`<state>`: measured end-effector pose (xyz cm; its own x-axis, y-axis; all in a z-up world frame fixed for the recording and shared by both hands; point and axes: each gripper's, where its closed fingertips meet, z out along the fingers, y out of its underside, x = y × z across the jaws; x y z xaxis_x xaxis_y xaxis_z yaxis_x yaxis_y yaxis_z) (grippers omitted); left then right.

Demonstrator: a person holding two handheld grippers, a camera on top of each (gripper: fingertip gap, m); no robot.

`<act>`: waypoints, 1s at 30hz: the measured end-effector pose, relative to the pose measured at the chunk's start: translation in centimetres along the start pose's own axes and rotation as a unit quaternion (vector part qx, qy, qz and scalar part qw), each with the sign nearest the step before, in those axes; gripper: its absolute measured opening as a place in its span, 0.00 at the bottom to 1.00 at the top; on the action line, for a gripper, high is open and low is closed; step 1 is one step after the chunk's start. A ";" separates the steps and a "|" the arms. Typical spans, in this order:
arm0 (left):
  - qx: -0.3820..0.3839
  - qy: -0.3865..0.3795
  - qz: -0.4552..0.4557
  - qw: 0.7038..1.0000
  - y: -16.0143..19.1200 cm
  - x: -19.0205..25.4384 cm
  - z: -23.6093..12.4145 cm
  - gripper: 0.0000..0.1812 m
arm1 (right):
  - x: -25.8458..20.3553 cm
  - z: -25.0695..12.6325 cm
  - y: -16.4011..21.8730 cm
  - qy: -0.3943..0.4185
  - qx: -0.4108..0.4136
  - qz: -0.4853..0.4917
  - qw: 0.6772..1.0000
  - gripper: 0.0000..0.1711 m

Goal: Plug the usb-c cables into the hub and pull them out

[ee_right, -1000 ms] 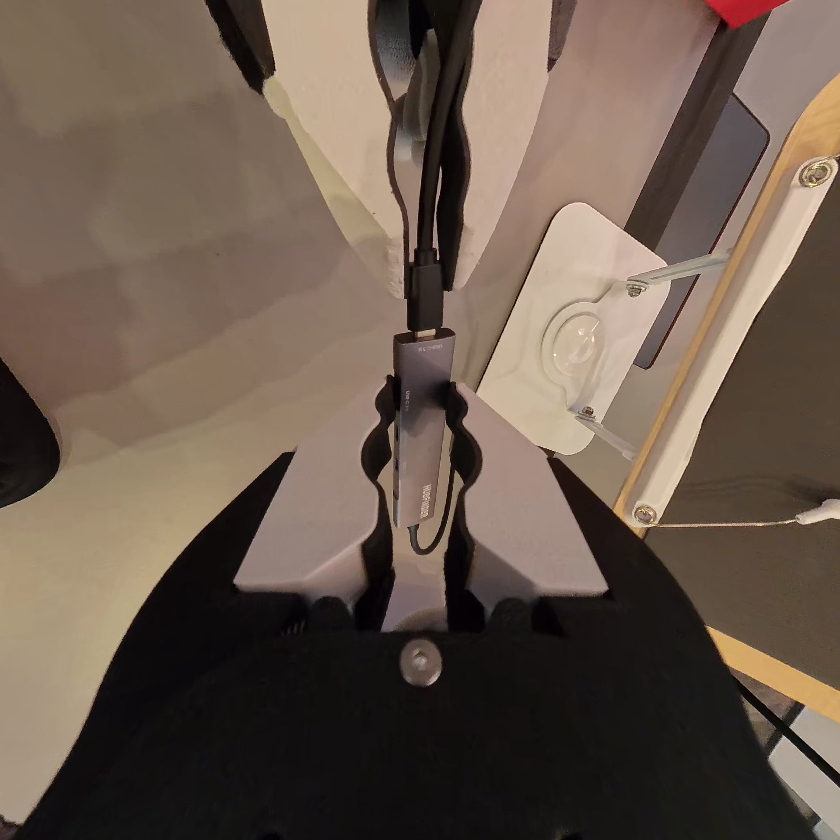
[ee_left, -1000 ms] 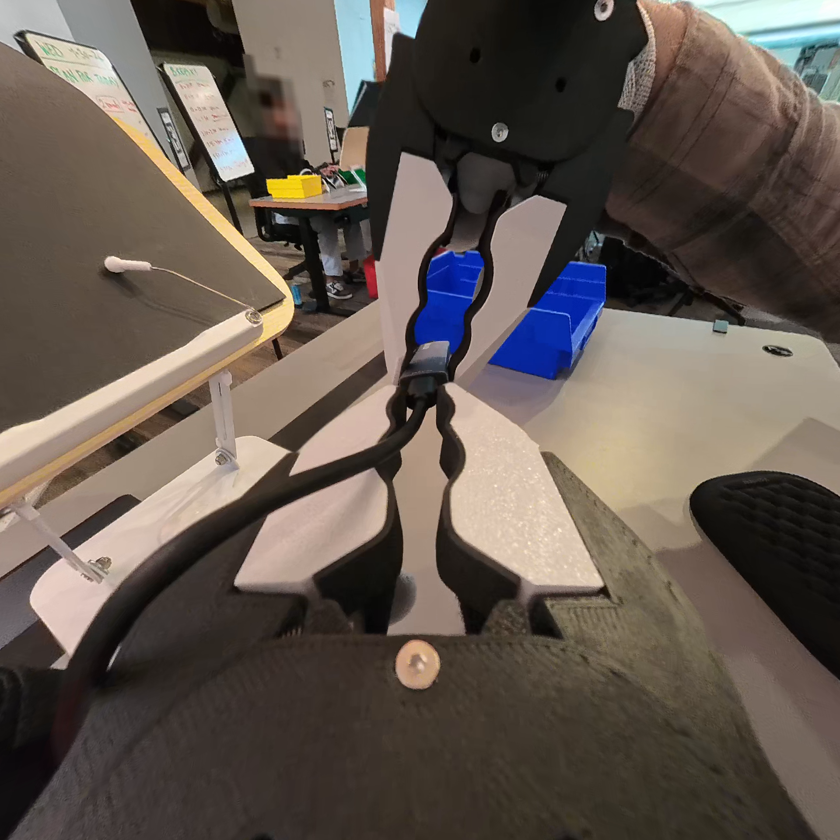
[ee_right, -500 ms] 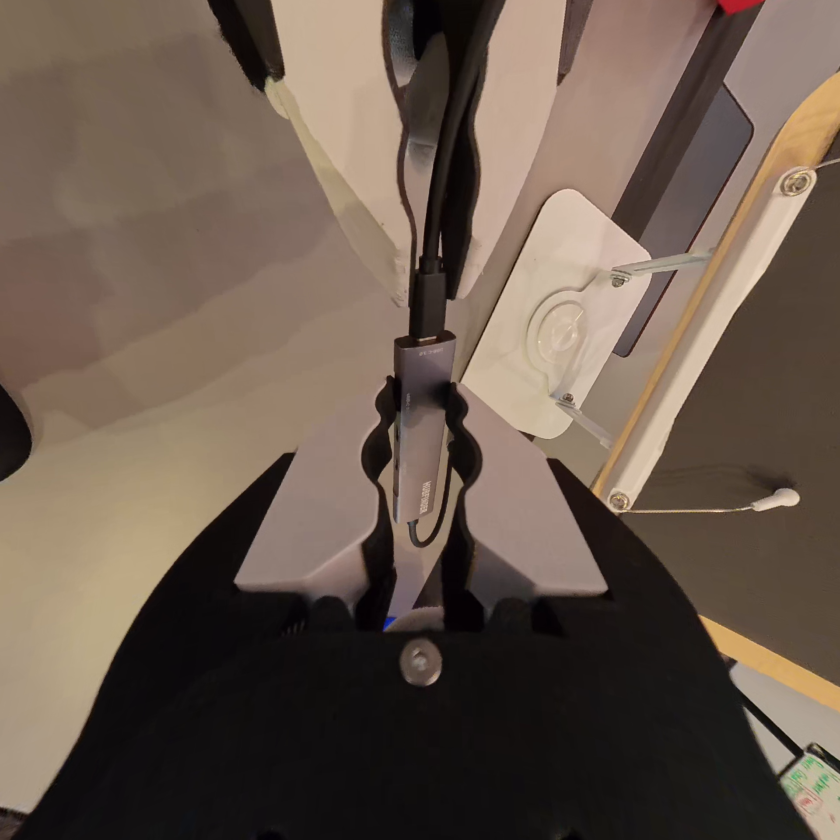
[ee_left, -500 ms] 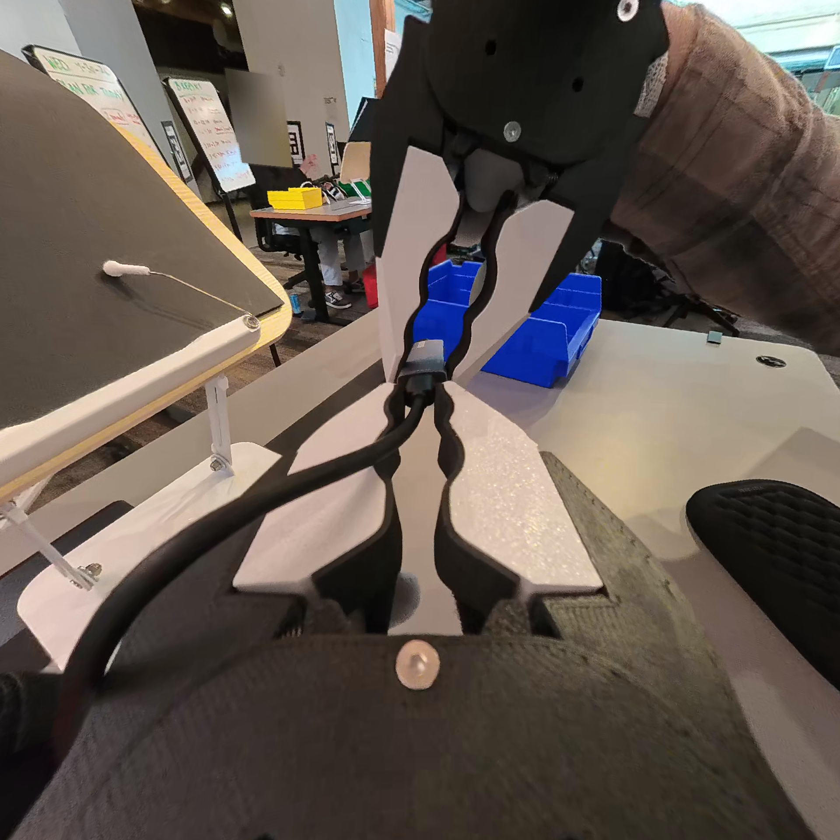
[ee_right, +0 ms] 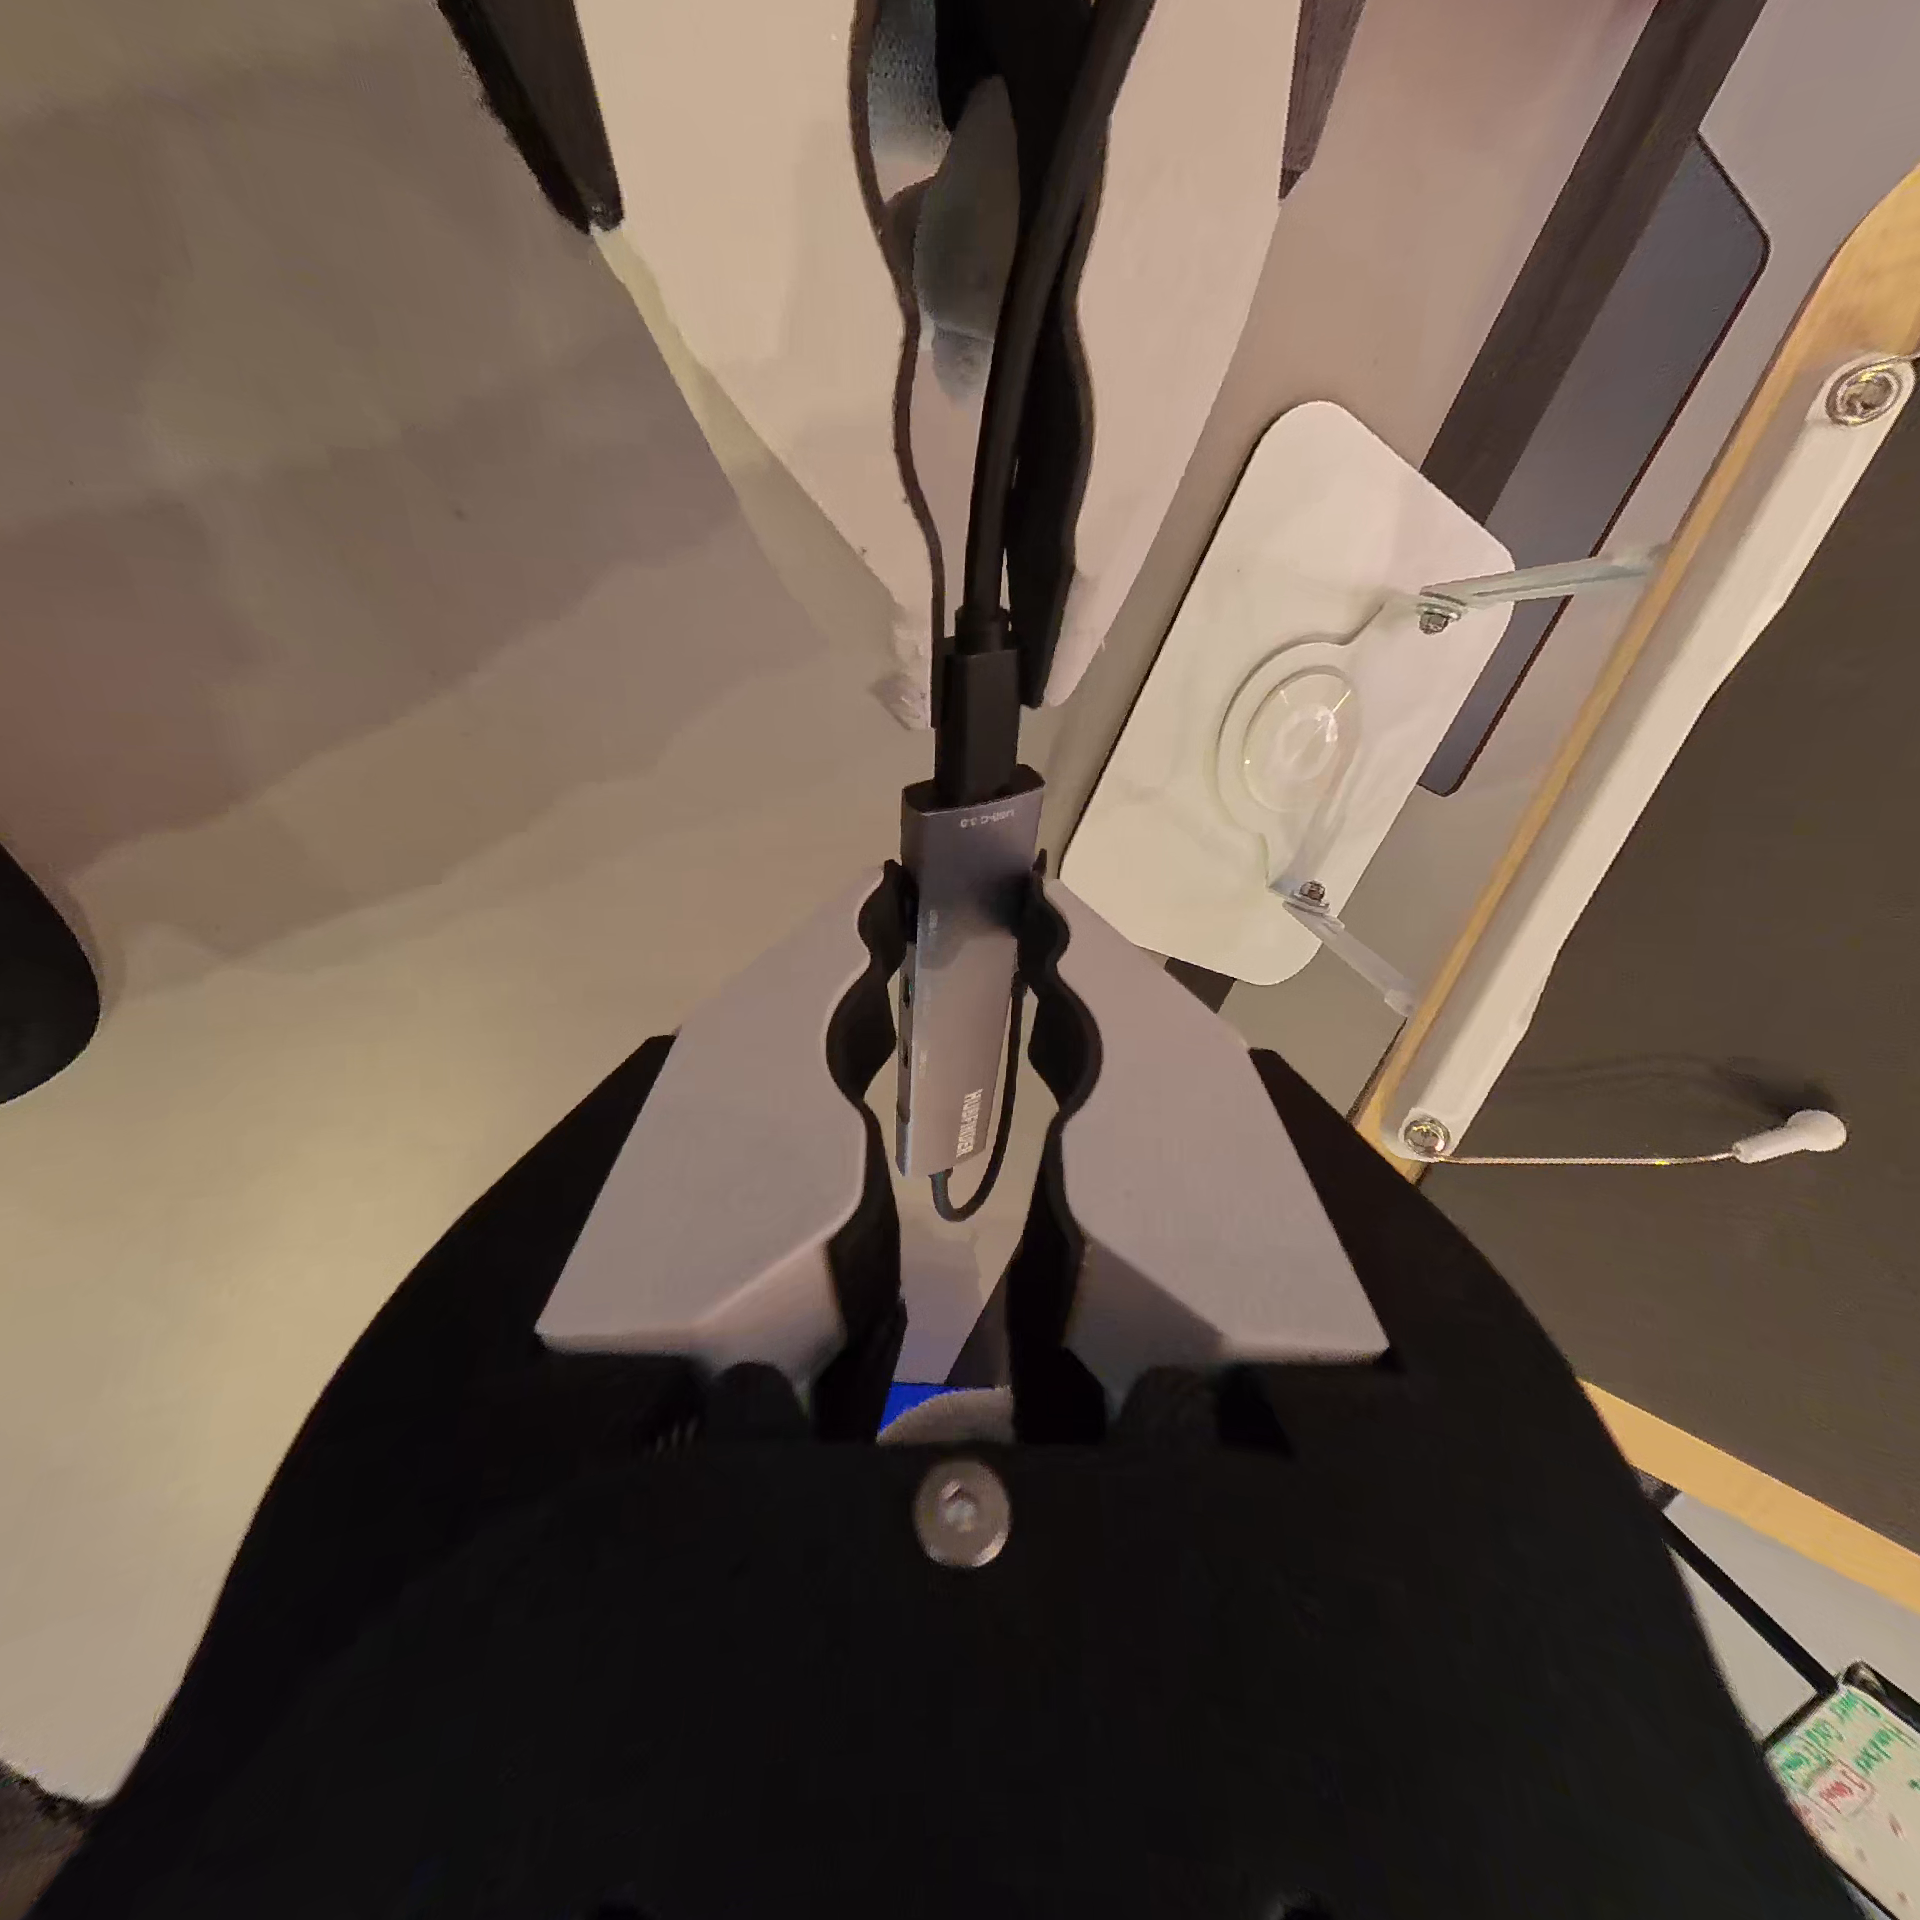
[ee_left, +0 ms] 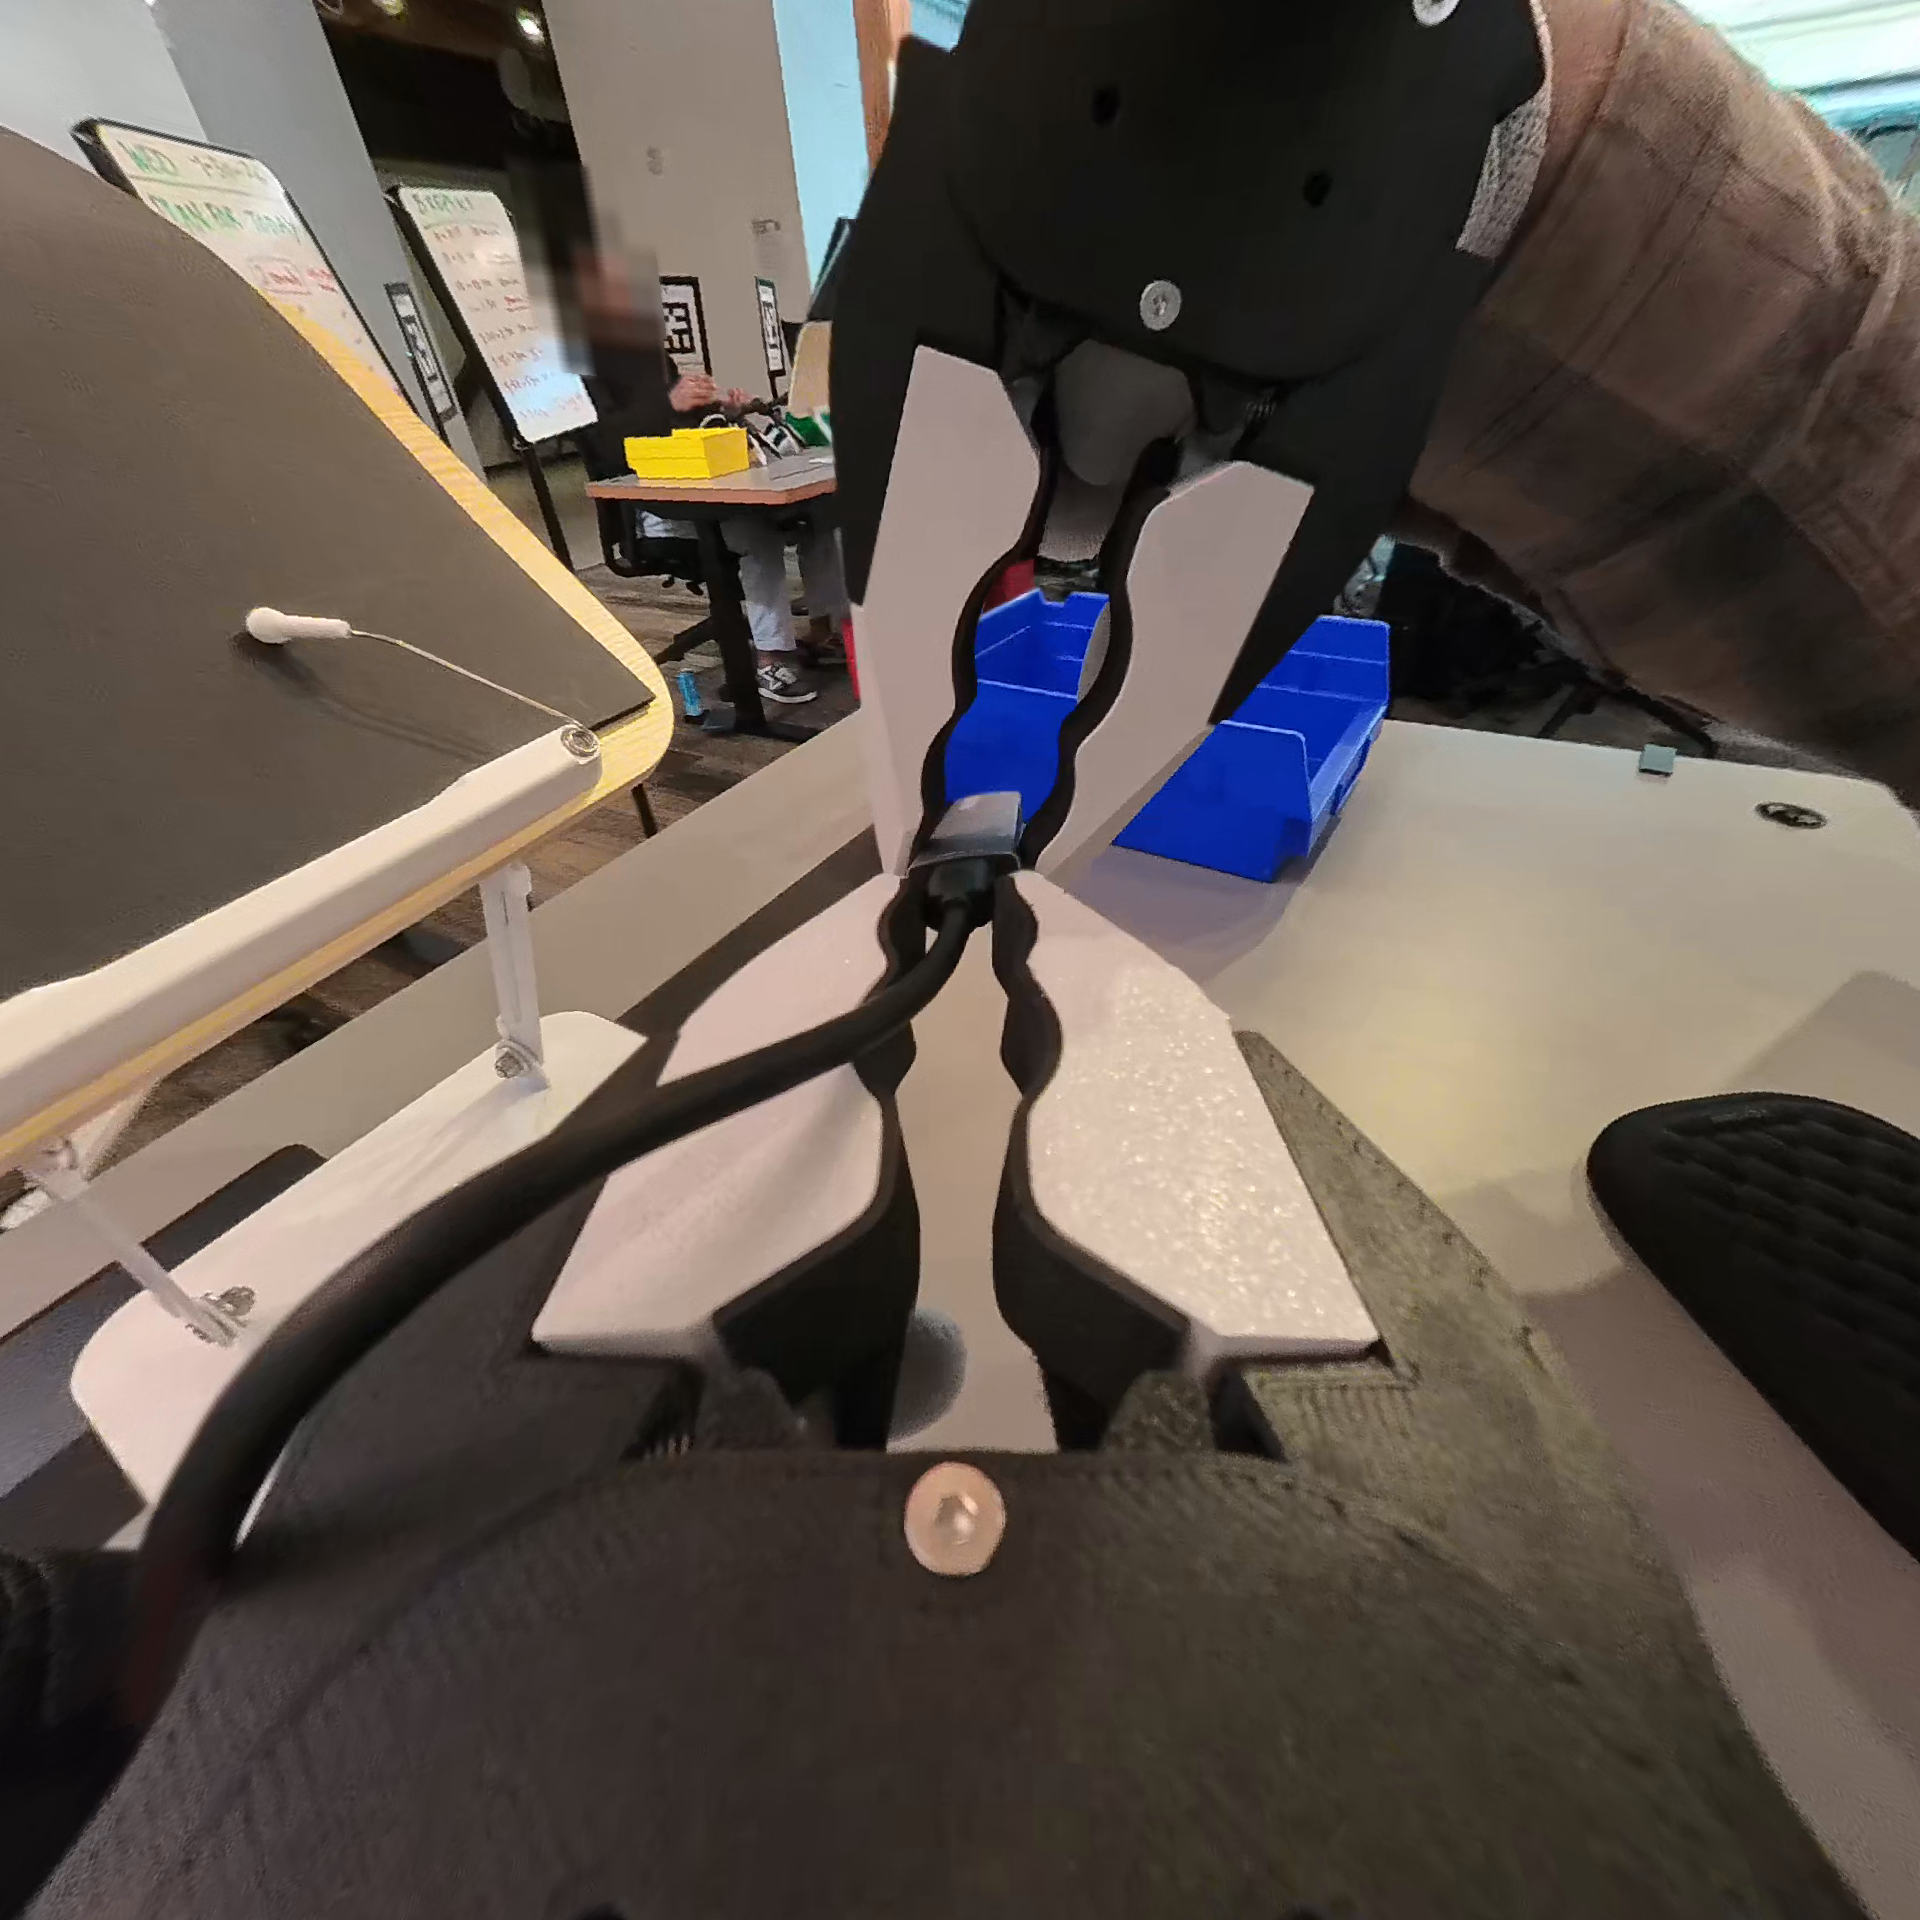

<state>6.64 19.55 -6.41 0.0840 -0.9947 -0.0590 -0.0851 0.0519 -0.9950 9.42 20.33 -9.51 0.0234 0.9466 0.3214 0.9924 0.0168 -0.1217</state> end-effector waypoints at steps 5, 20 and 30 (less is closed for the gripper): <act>-0.005 0.002 0.001 1.000 0.1 -0.2 0.0 0.07 | 0.0 0.2 0.0 -0.002 0.012 0.010 1.000 0.11; 0.009 0.025 -0.132 0.991 0.5 -0.5 0.5 0.16 | 1.3 1.0 1.1 0.128 0.006 0.051 0.990 0.11; 0.045 0.033 -0.266 0.962 0.9 -2.2 0.2 0.05 | 3.5 0.8 1.1 0.356 -0.060 0.033 0.932 0.11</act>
<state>6.61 21.85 -7.20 0.0296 -0.8857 0.4632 0.0387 -0.4621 -0.8860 10.45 23.91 -9.26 0.1162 0.4909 0.8634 0.9914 -0.1094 -0.0713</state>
